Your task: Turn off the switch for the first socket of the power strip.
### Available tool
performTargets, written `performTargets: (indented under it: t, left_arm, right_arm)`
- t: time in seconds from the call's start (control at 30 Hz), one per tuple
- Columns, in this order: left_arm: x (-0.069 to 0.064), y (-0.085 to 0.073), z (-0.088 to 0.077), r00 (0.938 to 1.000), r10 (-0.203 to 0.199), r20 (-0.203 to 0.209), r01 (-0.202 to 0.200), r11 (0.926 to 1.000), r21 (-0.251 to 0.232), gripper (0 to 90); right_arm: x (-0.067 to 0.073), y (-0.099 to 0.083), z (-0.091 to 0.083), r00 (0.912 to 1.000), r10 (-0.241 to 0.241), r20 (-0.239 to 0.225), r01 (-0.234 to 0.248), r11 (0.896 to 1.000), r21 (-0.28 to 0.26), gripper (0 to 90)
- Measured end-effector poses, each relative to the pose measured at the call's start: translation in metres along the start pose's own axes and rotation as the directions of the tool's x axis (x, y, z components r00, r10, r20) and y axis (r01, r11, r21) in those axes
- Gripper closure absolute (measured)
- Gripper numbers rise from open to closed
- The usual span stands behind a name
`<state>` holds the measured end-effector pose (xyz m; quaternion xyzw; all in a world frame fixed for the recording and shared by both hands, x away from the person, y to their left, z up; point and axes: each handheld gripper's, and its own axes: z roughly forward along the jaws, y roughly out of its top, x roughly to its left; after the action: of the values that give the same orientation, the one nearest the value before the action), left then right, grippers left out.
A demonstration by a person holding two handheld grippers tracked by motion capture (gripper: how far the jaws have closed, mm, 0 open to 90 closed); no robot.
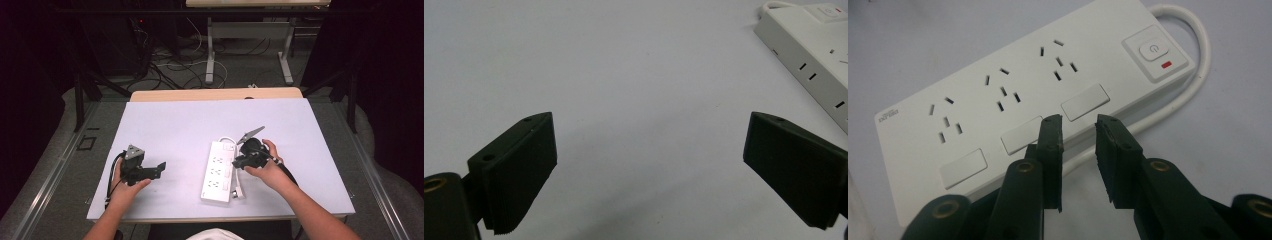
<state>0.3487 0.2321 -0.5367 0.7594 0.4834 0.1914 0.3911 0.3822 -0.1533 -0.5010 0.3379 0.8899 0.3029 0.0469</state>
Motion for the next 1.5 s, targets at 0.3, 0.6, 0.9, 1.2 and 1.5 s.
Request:
performTargets:
  t: [0.3,0.6,0.9,1.2,1.5]
  left_arm:
    - [0.000,0.000,0.000,1.0000,-0.005,-0.001,0.005,1.0000,0.000,7.0]
    - [0.000,0.000,-0.001,1.0000,0.001,0.003,-0.001,1.0000,0.010,7.0]
    - [0.000,0.000,0.000,1.0000,0.004,-0.003,-0.004,1.0000,0.004,7.0]
    - [0.000,0.000,0.000,1.0000,0.006,-0.005,-0.006,1.0000,0.003,7.0]
    - [0.000,0.000,0.000,1.0000,-0.004,-0.004,0.004,1.0000,0.003,7.0]
  right_arm:
    - [-0.006,-0.009,-0.005,0.9996,-0.022,0.016,0.022,1.000,-0.011,59.8]
    - [-0.013,-0.019,-0.016,0.9965,0.010,0.082,-0.005,0.998,-0.067,44.1]
    - [-0.025,-0.032,-0.027,0.9904,0.032,0.135,-0.022,0.997,-0.078,39.0]
    - [-0.036,-0.049,-0.036,0.9791,0.050,0.197,-0.030,0.994,-0.104,37.1]
    - [-0.050,-0.064,-0.047,0.9697,0.130,0.207,-0.101,0.984,-0.145,32.1]
